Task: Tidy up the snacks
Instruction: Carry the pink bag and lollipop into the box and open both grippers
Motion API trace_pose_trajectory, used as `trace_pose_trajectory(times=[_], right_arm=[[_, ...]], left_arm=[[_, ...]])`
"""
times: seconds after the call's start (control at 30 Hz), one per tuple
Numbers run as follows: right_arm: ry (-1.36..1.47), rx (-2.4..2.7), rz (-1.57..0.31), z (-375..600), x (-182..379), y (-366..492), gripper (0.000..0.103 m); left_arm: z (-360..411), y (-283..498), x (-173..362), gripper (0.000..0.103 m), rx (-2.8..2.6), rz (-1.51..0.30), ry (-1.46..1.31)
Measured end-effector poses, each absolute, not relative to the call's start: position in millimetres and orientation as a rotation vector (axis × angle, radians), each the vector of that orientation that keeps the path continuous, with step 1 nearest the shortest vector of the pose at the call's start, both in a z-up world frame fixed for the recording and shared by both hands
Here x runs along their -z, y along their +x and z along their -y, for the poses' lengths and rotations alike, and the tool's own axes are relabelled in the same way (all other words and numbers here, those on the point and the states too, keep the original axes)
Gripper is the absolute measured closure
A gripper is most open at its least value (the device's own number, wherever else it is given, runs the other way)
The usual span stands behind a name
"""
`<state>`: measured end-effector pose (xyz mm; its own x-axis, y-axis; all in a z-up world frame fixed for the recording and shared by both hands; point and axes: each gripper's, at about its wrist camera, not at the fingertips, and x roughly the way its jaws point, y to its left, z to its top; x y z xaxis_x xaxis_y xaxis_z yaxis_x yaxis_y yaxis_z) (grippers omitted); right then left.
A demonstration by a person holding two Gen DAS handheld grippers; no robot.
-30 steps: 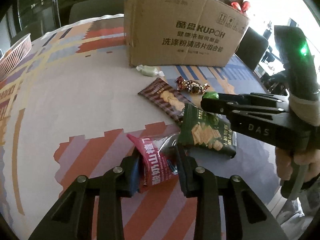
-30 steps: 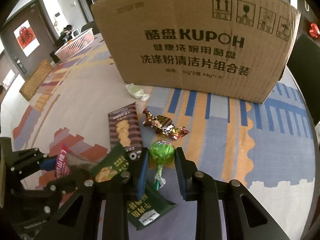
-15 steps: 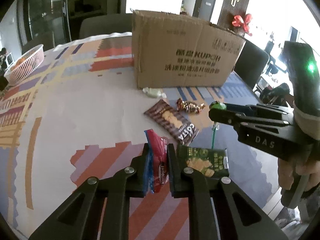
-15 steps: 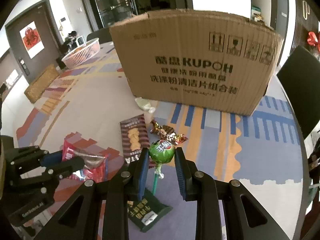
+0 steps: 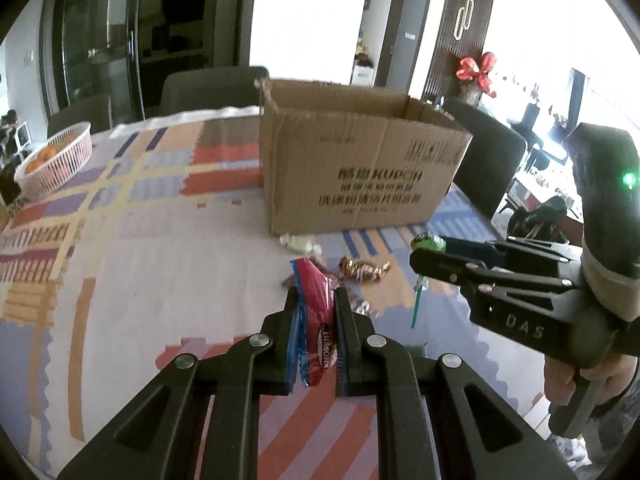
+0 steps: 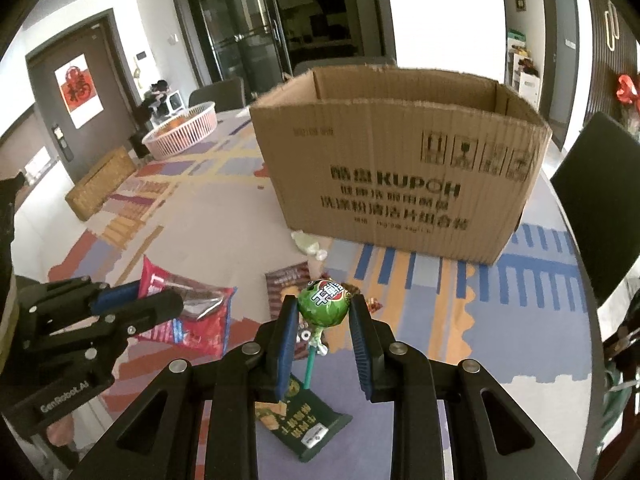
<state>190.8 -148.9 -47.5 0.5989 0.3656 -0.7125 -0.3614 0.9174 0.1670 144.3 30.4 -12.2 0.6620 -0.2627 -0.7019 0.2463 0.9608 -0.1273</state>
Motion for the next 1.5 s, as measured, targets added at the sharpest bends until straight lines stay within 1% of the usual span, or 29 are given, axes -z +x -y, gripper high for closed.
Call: trace_pose_trajectory(times=[0.67,1.0,1.33,1.5], right_arm=[[0.048,-0.406,-0.649,166.9,-24.0,211.7,0.076],[0.063,-0.405,-0.584,170.4,-53.3,234.6,0.076],[0.056,-0.39,-0.563,175.0,-76.9,272.1,0.076],[0.06,-0.382,-0.575,177.0,-78.6,290.3,0.076]], left_arm=[[-13.9,185.2,-64.4,0.087,0.336,-0.58,-0.021],[-10.4,212.7,-88.0,0.087,0.345,-0.532,-0.028],[-4.4,246.9,-109.4,0.087,0.354,-0.505,-0.009],[0.2,266.2,-111.5,0.088,0.356,-0.52,-0.007]])
